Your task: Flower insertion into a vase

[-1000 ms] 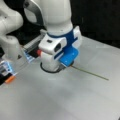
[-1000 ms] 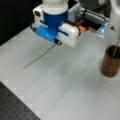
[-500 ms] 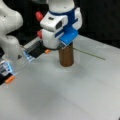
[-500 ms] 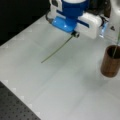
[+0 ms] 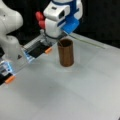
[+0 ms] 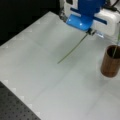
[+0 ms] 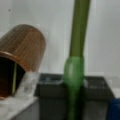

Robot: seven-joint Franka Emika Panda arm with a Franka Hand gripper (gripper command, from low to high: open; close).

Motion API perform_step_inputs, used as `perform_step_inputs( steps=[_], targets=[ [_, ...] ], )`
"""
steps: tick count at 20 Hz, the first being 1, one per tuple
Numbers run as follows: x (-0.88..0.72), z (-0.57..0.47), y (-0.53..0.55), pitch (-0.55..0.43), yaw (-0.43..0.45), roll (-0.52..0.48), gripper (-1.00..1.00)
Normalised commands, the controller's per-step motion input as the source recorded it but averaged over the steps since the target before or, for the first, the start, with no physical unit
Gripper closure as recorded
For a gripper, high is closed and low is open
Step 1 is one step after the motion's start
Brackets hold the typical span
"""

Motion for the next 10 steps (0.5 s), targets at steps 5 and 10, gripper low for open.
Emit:
perform_step_inputs(
  steps=[5, 10],
  targets=[
    [-0.8, -0.05, 0.49, -0.134, -0.161, 0.035, 1.0],
    [-0.78, -0.16, 0.3, -0.197, -0.14, 0.068, 1.0]
  ],
)
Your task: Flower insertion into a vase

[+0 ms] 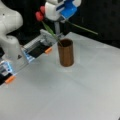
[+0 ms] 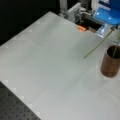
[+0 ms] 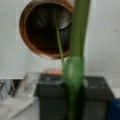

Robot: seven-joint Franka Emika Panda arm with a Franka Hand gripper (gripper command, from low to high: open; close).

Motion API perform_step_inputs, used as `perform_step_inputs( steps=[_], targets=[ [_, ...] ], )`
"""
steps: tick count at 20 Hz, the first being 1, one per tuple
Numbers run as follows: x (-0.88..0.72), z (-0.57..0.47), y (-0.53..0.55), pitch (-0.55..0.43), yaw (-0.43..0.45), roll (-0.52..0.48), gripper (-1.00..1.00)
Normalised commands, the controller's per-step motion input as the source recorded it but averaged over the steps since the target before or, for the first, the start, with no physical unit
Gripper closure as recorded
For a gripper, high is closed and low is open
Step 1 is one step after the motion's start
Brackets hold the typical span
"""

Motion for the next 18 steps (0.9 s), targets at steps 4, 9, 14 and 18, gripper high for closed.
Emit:
perform_step_inputs(
  steps=[4, 9, 14, 18],
  targets=[
    [-0.75, -0.2, 0.13, -0.215, -0.101, 0.153, 1.0],
    [-0.54, -0.16, 0.05, -0.183, -0.096, 0.159, 1.0],
    [-0.33, -0.14, 0.02, -0.126, -0.07, 0.146, 1.0],
    [-0.2, -0.1, 0.06, -0.069, -0.052, 0.119, 1.0]
  ],
)
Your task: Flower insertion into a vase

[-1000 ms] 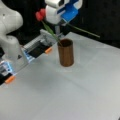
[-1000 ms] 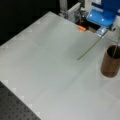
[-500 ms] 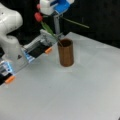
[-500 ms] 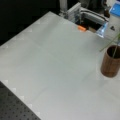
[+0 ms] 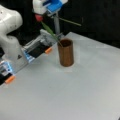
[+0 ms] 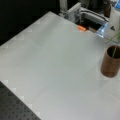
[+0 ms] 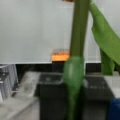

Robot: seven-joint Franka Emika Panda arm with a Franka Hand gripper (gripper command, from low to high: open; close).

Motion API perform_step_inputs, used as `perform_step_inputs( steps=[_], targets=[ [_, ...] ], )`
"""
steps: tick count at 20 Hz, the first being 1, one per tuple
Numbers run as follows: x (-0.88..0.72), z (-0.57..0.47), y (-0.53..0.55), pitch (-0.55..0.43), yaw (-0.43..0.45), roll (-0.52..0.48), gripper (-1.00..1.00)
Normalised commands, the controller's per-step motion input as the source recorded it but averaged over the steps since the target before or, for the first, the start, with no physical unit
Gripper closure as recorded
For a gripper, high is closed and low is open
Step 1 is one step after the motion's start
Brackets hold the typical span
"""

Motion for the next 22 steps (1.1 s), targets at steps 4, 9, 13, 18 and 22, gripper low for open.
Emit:
perform_step_inputs(
  steps=[4, 9, 13, 18, 22],
  targets=[
    [-0.14, -0.07, 0.05, 0.08, -0.053, 0.062, 1.0],
    [-0.02, 0.06, 0.06, 0.522, -0.023, -0.044, 1.0],
    [0.26, 0.16, 0.05, 0.768, 0.052, -0.109, 1.0],
    [0.45, 0.21, 0.03, 0.771, 0.109, -0.173, 1.0],
    [0.43, 0.18, 0.04, 0.68, 0.123, -0.22, 1.0]
  ],
)
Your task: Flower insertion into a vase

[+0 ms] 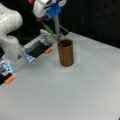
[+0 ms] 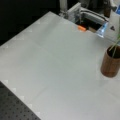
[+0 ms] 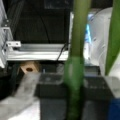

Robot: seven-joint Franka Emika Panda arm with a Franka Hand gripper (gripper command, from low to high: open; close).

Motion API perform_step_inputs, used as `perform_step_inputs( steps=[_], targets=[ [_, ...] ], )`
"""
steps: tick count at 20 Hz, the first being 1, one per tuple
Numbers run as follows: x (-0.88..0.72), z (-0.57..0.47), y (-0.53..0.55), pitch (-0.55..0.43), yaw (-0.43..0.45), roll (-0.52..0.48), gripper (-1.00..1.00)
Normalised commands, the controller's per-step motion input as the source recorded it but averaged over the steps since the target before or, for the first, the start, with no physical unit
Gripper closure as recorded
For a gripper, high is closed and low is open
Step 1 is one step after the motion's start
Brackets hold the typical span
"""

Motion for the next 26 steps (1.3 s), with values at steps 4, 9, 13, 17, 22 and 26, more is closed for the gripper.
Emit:
perform_step_inputs(
  steps=[4, 9, 13, 17, 22, 26],
  targets=[
    [0.32, 0.11, 0.03, 0.617, 0.089, -0.216, 1.0],
    [0.18, 0.07, 0.02, 0.474, 0.056, -0.223, 1.0],
    [0.06, 0.05, 0.0, 0.315, 0.037, -0.253, 1.0],
    [0.0, 0.08, 0.01, 0.213, 0.023, -0.254, 1.0],
    [-0.03, 0.09, 0.0, 0.198, 0.029, -0.25, 1.0],
    [0.02, 0.05, 0.02, 0.276, 0.069, -0.288, 1.0]
  ],
)
